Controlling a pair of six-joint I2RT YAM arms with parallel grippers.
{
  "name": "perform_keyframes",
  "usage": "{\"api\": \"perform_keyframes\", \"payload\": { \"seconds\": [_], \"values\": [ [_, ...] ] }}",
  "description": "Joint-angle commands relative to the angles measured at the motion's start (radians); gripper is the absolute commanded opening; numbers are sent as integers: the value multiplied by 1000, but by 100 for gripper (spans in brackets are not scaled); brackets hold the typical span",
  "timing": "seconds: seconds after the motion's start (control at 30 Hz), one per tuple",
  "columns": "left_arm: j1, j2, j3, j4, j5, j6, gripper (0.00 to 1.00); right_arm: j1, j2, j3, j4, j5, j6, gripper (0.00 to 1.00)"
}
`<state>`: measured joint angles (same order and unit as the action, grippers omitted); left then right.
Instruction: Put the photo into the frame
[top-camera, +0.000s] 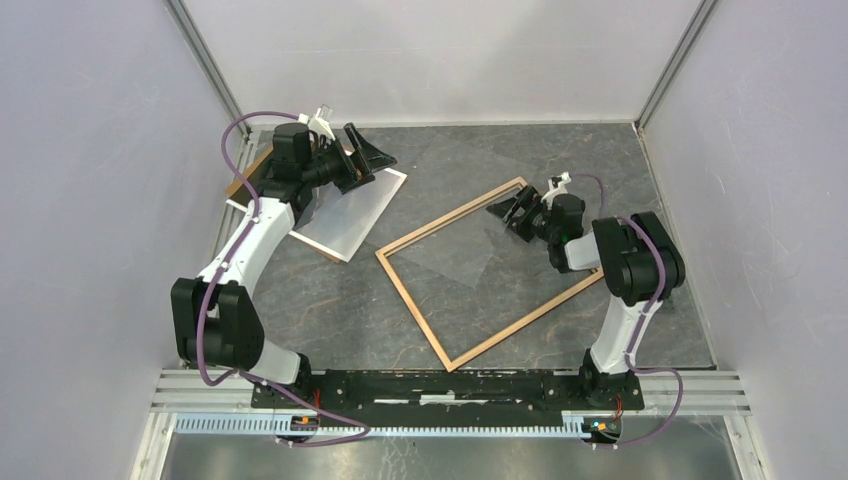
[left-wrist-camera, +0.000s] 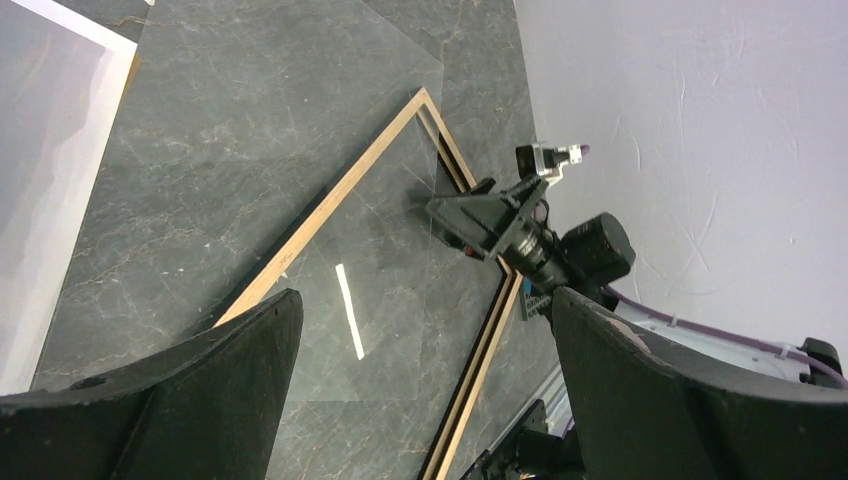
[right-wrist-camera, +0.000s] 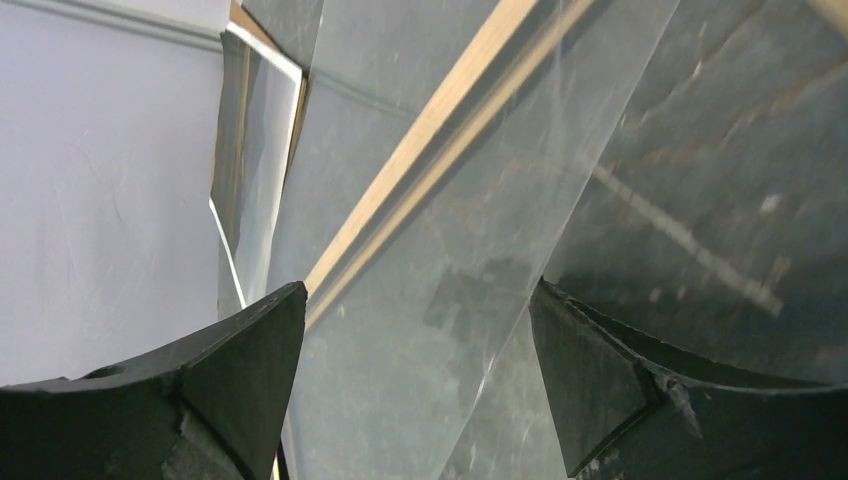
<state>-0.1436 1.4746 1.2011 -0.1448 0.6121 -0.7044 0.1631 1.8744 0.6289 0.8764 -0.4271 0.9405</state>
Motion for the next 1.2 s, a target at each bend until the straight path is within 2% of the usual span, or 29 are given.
{"api": "perform_keyframes", "payload": {
  "seconds": [0.0, 0.2, 0.23, 0.43, 0.57, 0.63, 0.77, 0.9, 1.17],
  "values": [
    [-6, -20, 3, 42, 27, -29, 100, -38, 85, 119, -38, -54, -1, 86],
    [-7, -23, -4, 62, 42, -48, 100, -49, 131, 158, 42, -67, 88, 78],
    [-7, -24, -5, 65, 44, -50, 100, -48, 130, 153, 52, -62, 100, 73],
    [-7, -38, -8, 76, 51, -59, 100, -47, 105, 93, 160, -42, 191, 26],
    [-7, -53, -9, 77, 52, -61, 100, -39, 26, 26, 179, -2, 238, 10],
    [-7, -62, -12, 82, 53, -64, 100, -38, -44, -17, 131, 47, 241, 1],
    [-7, -81, -18, 98, 63, -79, 100, -15, -222, -115, 17, 176, 260, 0],
    [-8, -98, -24, 111, 66, -89, 100, 35, -373, -154, -176, 315, 291, 0],
    [-16, -107, -34, 133, 74, -105, 100, 194, -559, -245, -349, 622, 439, 0]
  ]
}}
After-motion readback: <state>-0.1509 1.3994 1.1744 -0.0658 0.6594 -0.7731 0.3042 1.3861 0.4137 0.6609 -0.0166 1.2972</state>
